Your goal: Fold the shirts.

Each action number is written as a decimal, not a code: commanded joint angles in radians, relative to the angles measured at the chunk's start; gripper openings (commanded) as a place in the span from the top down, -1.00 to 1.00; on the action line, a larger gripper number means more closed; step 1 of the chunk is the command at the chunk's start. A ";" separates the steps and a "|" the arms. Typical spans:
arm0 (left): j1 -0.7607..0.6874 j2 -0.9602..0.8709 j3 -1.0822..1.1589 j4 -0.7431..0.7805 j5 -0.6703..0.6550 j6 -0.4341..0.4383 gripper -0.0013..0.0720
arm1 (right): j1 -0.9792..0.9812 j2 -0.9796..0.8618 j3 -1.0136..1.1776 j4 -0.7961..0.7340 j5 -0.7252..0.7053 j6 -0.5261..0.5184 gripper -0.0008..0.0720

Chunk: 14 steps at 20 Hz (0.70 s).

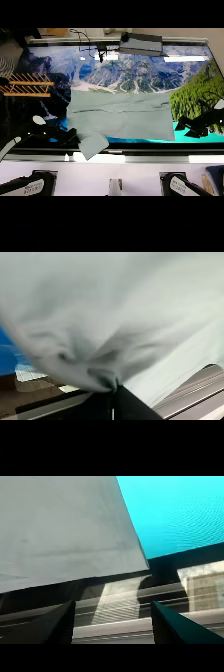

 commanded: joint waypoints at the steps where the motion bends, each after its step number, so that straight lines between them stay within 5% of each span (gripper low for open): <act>1: -0.019 0.003 -0.001 -0.003 0.020 0.027 0.88 | 0.000 0.000 -0.107 -0.020 -0.043 -0.022 -0.48; 14: -0.019 0.133 0.001 -0.004 0.019 0.053 0.88 | 0.001 -0.094 -0.163 0.101 -0.288 0.013 -0.44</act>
